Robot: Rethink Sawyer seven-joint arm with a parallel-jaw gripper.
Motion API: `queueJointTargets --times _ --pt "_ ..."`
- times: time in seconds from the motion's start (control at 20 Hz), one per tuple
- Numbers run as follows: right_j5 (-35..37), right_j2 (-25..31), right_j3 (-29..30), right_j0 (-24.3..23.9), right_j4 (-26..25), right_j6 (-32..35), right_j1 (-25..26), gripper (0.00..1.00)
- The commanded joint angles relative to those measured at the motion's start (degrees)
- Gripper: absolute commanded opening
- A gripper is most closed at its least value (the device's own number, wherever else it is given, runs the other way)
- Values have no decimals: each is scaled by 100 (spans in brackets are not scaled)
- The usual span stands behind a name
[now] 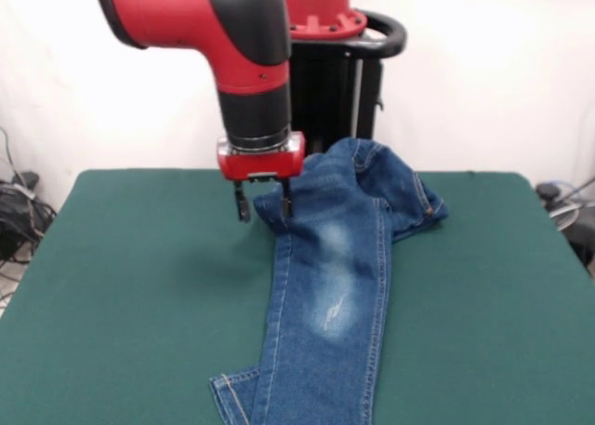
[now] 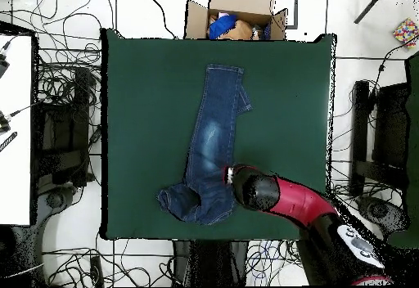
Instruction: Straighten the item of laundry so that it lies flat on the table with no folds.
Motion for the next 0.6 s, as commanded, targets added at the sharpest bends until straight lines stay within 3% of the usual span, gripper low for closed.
queueJointTargets --times 0.05,0.6 --pt "753 577 -671 -253 -201 -170 103 100" --pt "256 971 -365 -590 -466 -53 704 100"
